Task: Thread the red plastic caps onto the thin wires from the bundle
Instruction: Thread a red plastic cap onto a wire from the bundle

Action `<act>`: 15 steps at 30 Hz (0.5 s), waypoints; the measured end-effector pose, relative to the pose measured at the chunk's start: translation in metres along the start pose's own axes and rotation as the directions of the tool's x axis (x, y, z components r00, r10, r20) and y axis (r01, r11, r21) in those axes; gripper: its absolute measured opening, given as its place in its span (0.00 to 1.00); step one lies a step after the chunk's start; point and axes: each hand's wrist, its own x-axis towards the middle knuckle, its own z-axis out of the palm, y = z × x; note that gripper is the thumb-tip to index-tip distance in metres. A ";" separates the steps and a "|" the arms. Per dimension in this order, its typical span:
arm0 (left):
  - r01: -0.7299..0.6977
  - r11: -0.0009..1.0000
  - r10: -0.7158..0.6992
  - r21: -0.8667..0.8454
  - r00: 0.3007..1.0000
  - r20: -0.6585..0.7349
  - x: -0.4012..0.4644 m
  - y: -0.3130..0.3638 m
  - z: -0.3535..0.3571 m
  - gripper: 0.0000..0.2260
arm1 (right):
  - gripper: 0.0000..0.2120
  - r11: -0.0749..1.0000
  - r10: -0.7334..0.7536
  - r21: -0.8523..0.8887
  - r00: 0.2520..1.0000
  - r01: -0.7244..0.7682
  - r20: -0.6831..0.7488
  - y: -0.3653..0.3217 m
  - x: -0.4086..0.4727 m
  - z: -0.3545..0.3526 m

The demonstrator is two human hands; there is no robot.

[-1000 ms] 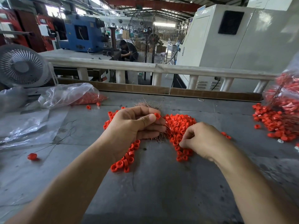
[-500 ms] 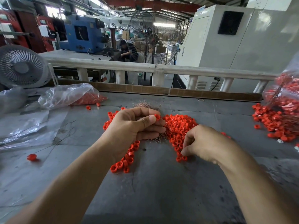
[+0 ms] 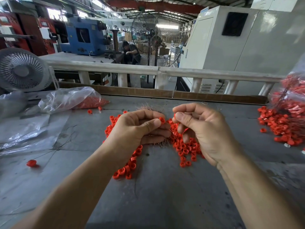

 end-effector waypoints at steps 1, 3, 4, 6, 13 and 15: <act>-0.004 1.000 0.004 -0.003 1.000 -0.001 0.000 0.000 0.000 0.11 | 0.08 1.000 0.010 0.025 1.000 -0.010 0.006 0.000 0.000 0.002; -0.010 1.000 0.010 -0.014 1.000 -0.002 0.000 0.000 -0.001 0.11 | 0.09 0.999 0.014 0.031 1.000 -0.015 0.024 0.001 0.000 0.003; -0.012 1.000 0.012 -0.020 1.000 -0.003 0.000 0.000 -0.001 0.11 | 0.10 1.000 0.011 0.015 1.000 -0.011 0.029 0.002 -0.001 0.004; -0.019 0.999 0.019 -0.027 1.000 -0.003 0.000 0.000 -0.001 0.10 | 0.09 1.000 0.003 -0.015 1.000 -0.003 0.017 0.003 -0.001 0.004; -0.028 0.999 0.028 -0.032 1.000 0.001 0.000 0.001 -0.001 0.12 | 0.04 0.999 -0.028 -0.027 1.000 0.027 -0.015 0.002 -0.003 0.005; -0.031 0.999 0.031 -0.034 1.000 0.000 0.000 0.001 0.000 0.12 | 0.03 0.998 -0.048 -0.033 0.998 0.047 -0.031 0.002 -0.003 0.006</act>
